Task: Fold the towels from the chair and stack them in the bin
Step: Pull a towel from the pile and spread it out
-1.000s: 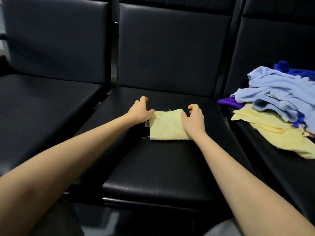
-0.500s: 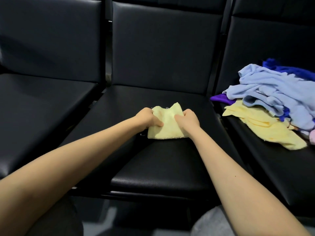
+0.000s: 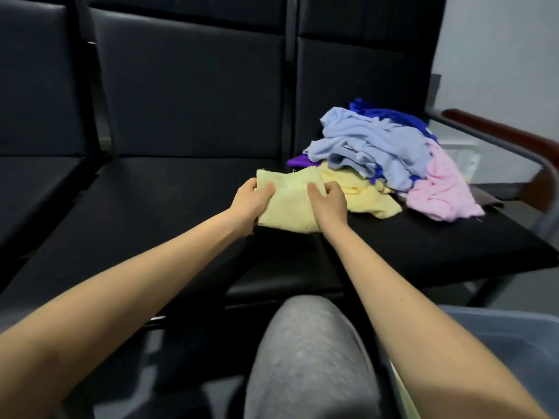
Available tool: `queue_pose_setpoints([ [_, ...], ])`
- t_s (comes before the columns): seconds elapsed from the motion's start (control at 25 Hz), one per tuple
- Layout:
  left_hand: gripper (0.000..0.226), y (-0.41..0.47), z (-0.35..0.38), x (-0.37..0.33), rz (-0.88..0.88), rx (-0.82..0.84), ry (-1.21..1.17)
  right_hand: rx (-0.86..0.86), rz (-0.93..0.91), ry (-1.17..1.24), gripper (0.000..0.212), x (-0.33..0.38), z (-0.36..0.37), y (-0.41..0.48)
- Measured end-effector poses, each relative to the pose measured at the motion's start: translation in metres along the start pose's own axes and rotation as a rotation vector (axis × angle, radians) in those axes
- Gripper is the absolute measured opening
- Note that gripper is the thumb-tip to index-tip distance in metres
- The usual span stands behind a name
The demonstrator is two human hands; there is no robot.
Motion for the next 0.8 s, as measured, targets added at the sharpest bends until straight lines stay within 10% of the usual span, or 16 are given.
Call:
queue_pose_setpoints([
  [0.6,0.03,-0.137,0.261,0.065,0.048,0.229,0.171,-0.229,0.262,-0.216,0.022,-0.166,-0.248,-0.087],
  [0.8,0.042,-0.177,0.276,0.152,-0.208,0.303,0.357,-0.133,0.44,-0.311,0.028,-0.247,-0.261,-0.13],
])
Point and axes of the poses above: each hand's wrist, its own y-axis towards the middle knuckle, its own z-axis out of the palm, x = y × z, the point moved 4 cm from there along y, towards the middle knuckle, and after that the axes turned 2 degrees about z, right-handed, at the moved point
